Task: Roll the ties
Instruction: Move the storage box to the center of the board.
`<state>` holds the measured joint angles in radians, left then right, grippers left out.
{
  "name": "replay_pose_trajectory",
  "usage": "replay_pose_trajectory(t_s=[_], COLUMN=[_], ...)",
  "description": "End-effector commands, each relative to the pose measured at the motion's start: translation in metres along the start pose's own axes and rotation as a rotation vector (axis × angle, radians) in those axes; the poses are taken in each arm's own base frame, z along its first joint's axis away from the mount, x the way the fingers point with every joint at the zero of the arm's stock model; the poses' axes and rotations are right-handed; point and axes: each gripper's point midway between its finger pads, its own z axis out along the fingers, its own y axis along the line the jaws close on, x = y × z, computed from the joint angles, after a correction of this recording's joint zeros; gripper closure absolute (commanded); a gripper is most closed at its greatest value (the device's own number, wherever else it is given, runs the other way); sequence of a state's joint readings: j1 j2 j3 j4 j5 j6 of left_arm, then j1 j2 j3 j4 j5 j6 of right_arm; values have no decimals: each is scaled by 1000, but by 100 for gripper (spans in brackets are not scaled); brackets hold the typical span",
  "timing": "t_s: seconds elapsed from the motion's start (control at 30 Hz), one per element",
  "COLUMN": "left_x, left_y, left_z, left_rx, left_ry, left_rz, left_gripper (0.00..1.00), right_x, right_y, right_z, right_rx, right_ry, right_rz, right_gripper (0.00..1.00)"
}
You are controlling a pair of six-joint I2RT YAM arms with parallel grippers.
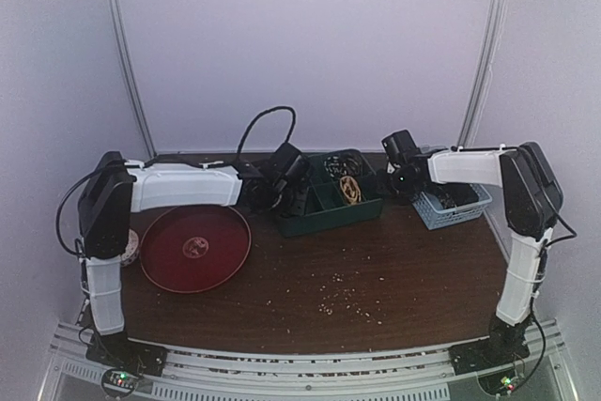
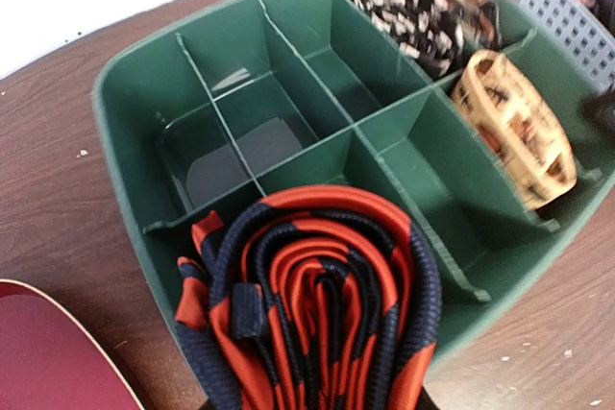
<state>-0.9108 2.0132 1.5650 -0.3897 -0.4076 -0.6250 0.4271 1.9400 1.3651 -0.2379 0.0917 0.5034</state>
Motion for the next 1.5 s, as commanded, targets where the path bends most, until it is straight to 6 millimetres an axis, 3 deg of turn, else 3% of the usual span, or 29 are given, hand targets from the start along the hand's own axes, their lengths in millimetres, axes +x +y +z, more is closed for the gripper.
replay_pose_trajectory(t_s=[0.0, 0.23, 0.43, 0.63, 0.9, 1.17, 1.47], left_x=[-38, -44, -36, -43, -37, -19, -12], left_y=[-6, -26, -10, -9, -25, 2, 15], left_z=[-30, -31, -10, 7, 40, 56, 60], left_rx=[49, 192, 200, 196, 214, 65, -9], left_ry=[-83, -85, -71, -108, -76, -10, -8], left_rz=[-99, -121, -174, -181, -210, -281, -295], left_gripper=[86, 86, 87, 88, 89, 91, 92], right_x=[17, 25, 19, 16, 7, 5, -8], right_y=[-2, 15, 16, 14, 13, 8, 15], right_z=[-9, -21, -37, -52, -70, -67, -35], right_rx=[30, -22, -44, -62, -88, -59, -39], right_ry=[14, 2, -27, -50, -106, -126, -117], right_rz=[121, 164, 156, 144, 125, 94, 65], right_gripper=[89, 81, 69, 59, 56, 57, 59])
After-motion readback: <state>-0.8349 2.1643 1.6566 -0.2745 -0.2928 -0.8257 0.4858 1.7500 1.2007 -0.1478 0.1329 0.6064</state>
